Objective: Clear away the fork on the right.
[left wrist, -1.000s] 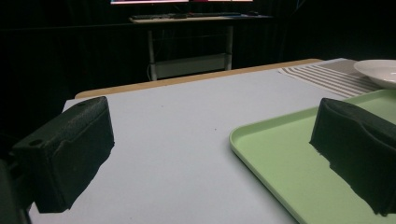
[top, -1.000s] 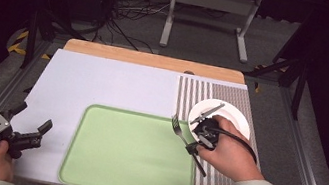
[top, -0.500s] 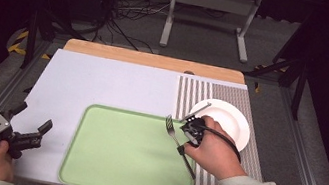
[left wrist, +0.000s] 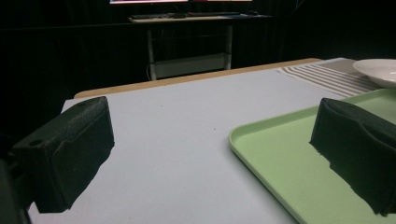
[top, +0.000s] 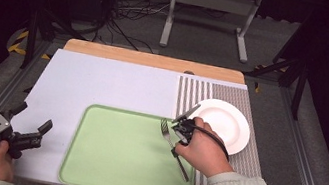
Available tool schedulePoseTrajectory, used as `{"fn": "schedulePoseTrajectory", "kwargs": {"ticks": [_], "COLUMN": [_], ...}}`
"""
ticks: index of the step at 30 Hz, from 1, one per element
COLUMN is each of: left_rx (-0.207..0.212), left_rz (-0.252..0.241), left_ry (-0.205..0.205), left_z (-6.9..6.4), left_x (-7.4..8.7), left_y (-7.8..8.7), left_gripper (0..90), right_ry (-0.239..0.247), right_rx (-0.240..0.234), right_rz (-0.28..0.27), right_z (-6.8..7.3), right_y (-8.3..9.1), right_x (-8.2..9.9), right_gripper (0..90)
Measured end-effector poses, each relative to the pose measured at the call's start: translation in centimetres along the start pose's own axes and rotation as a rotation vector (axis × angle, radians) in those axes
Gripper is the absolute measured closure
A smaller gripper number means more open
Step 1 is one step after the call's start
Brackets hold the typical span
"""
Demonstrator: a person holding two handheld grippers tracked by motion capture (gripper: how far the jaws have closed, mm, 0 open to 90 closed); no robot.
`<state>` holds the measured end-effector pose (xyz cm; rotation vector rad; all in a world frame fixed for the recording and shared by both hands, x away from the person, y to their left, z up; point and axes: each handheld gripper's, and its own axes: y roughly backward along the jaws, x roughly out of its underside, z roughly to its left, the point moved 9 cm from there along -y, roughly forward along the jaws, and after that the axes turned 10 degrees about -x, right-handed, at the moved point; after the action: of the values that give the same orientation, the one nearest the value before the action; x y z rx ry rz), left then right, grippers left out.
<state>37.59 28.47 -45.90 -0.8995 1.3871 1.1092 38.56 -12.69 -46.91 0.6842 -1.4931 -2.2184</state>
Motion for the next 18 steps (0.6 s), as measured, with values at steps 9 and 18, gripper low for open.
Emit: {"fn": "schedulePoseTrajectory", "kwargs": {"ticks": [9, 18], "left_rx": [0.001, 0.001], "left_rz": [0.000, 0.001], "left_ry": [0.000, -0.002], "left_z": [0.0, 0.1], "left_x": [0.0, 0.0], "left_y": [0.0, 0.0], "left_gripper": [0.3, 0.3], "right_ry": [-0.051, -0.076], "right_rx": [0.012, 0.019], "right_rz": [0.069, 0.106], "right_z": [-0.5, -0.9], "right_y": [-1.6, -2.7], "right_x": [0.2, 0.0], "right_gripper": [84.8, 84.8]}}
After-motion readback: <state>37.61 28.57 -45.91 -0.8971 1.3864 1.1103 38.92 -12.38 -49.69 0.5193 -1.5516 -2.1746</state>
